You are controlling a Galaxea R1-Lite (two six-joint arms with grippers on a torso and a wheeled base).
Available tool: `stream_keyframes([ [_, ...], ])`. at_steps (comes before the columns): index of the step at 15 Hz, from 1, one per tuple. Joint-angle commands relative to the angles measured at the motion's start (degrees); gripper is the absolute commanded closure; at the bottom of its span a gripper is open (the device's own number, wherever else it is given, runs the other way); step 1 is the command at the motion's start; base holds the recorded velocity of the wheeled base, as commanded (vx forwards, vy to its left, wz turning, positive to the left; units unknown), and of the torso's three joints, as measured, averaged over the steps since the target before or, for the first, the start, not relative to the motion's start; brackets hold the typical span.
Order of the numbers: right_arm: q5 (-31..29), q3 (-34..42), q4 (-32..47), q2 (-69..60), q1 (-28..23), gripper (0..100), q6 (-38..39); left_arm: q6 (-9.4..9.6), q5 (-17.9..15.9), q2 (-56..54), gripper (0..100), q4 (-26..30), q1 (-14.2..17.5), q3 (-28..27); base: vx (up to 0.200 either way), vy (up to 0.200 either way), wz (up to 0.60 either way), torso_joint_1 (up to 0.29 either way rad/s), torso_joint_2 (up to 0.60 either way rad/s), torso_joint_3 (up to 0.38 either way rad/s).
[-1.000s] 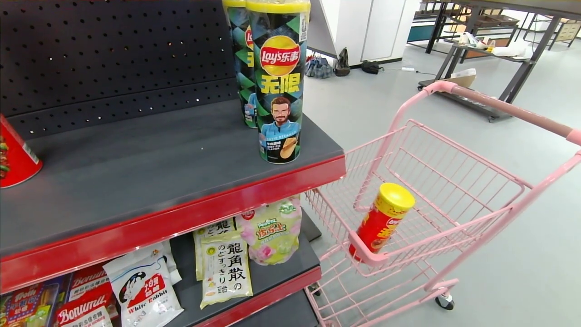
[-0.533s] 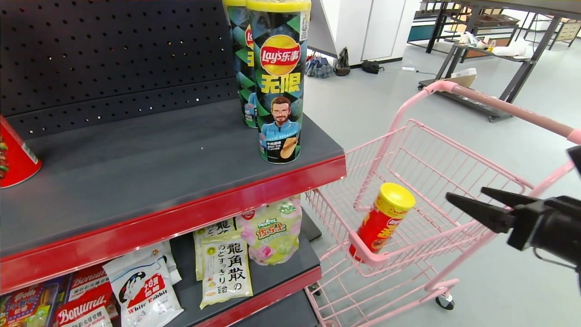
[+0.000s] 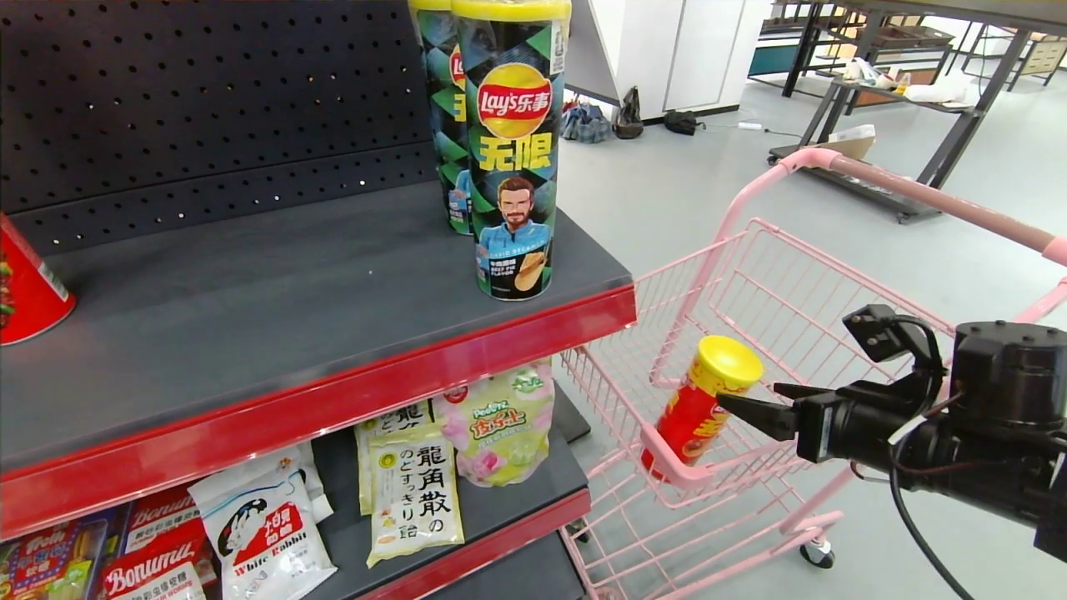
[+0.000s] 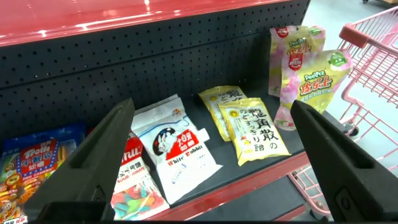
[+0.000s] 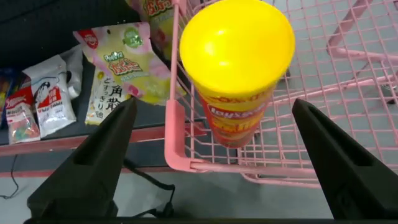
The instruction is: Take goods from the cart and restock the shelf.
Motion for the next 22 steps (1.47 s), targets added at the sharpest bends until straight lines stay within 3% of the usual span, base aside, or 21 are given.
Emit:
stream_keyframes([
  [1, 0.3, -1.8, 0.0, 3.1, 0.7, 0, 0.0, -0.02, 0.0, 0.1, 0, 0.0, 0.0, 0.0, 0.0, 0.0, 0.0, 0.0, 0.0, 0.0],
  [7, 0.3, -6.4, -0.8, 11.6, -0.3, 0, 0.0, -0.02, 0.0, 0.1, 0, 0.0, 0.0, 0.0, 0.0, 0.0, 0.0, 0.0, 0.0, 0.0],
  [11, 0.2, -6.0, -8.3, 17.2, 0.2, 0, -0.1, -0.02, 0.0, 0.1, 0, 0.0, 0.0, 0.0, 0.0, 0.0, 0.0, 0.0, 0.0, 0.0],
  [17, 0.2, -6.9, -9.1, 19.3, 0.3, 0, -0.1, -0.02, 0.0, 0.1, 0, 0.0, 0.0, 0.0, 0.0, 0.0, 0.0, 0.0, 0.0, 0.0],
  [19, 0.1, -6.7, -14.5, 21.6, 0.2, 0, 0.0, -0.02, 0.0, 0.1, 0, 0.0, 0.0, 0.0, 0.0, 0.0, 0.0, 0.0, 0.0, 0.0],
  [20, 0.2, -6.5, -16.1, 22.4, 0.2, 100, -0.1, -0.02, 0.0, 0.1, 0, 0.0, 0.0, 0.0, 0.0, 0.0, 0.0, 0.0, 0.0, 0.0],
  [22, 0.2, -6.2, -16.2, 22.7, 0.2, 100, 0.0, -0.02, 0.0, 0.1, 0, 0.0, 0.0, 0.0, 0.0, 0.0, 0.0, 0.0, 0.0, 0.0],
])
